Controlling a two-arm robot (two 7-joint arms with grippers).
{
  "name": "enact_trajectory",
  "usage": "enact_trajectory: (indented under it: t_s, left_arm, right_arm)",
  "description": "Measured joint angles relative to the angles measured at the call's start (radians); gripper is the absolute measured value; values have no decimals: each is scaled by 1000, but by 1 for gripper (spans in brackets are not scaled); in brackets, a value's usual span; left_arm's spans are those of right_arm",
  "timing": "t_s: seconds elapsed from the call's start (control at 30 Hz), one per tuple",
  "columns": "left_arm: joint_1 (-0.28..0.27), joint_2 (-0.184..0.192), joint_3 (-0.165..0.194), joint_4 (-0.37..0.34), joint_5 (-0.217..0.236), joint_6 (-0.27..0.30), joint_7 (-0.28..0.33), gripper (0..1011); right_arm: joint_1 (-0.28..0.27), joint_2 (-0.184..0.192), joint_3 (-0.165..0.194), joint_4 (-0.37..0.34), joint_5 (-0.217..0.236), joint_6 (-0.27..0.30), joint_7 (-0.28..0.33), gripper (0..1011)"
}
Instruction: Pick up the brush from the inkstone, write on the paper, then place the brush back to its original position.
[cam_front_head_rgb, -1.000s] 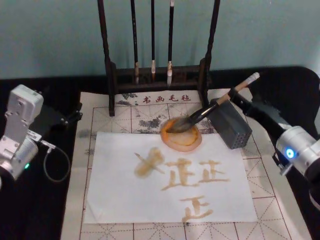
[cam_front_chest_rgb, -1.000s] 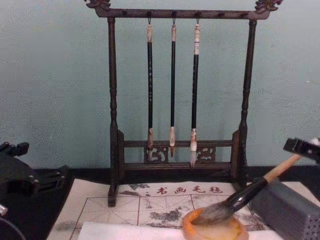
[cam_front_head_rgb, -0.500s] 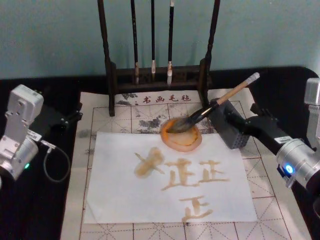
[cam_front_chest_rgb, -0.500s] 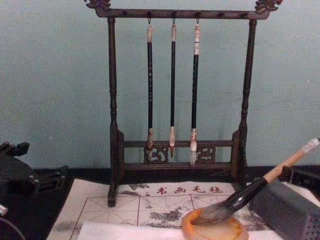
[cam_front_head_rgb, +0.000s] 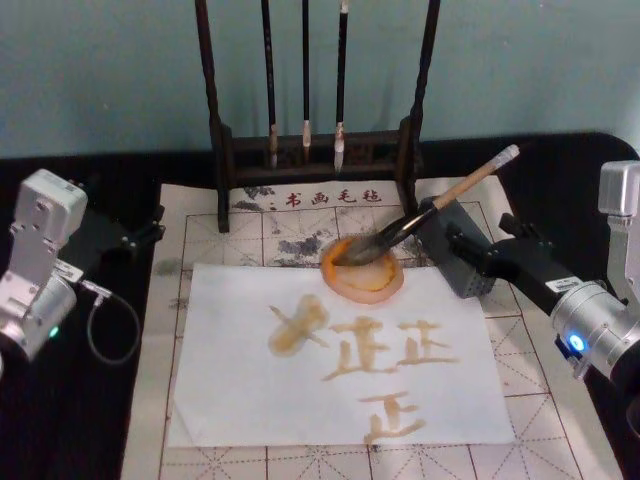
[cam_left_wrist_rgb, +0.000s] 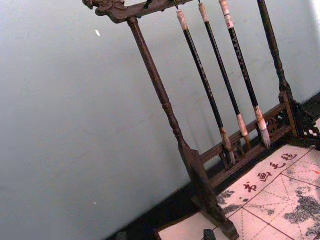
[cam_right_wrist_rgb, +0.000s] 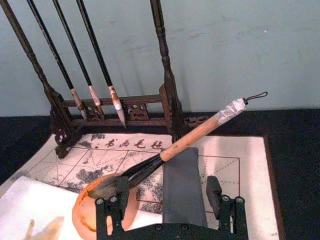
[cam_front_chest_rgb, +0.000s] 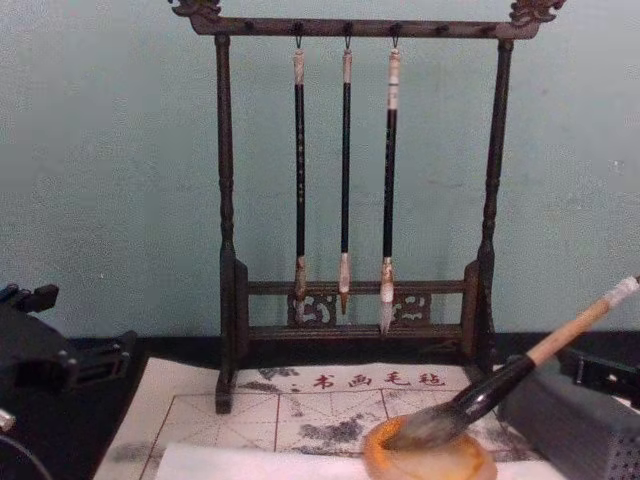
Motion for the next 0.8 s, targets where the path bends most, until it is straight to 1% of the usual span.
enact_trajectory:
  t_s: [0.8]
  left_arm:
    - [0,0,0,0,0,0,0,1001]
  right_arm:
    - [-1,-1,2,-1,6,-2,-1,1002]
